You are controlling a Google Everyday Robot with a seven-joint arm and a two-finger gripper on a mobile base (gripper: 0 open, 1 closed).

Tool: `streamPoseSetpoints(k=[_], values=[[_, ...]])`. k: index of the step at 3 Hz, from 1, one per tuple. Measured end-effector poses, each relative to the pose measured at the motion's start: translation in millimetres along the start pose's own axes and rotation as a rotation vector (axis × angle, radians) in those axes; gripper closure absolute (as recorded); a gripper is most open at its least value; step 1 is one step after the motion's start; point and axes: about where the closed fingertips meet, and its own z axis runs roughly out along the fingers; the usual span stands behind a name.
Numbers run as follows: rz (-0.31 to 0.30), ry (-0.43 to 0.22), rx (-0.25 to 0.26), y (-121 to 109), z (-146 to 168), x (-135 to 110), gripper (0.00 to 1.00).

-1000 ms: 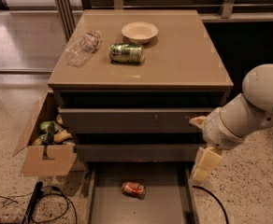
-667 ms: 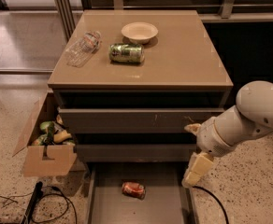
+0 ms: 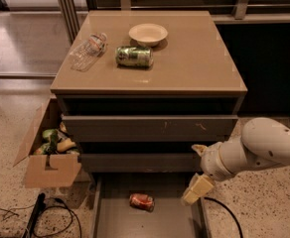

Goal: Pick coke can from bottom drawer and place on counter

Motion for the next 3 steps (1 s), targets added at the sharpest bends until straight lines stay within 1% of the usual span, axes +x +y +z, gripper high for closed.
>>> streamPoseSetpoints(k=[1,2,3], values=[[0.024,0.003,-0.014,-6,32,12,0.00],[0.029,0.040,-0.074,-10,68,20,0.00],[0.019,0.036,-0.071,-7,74,19,0.00]])
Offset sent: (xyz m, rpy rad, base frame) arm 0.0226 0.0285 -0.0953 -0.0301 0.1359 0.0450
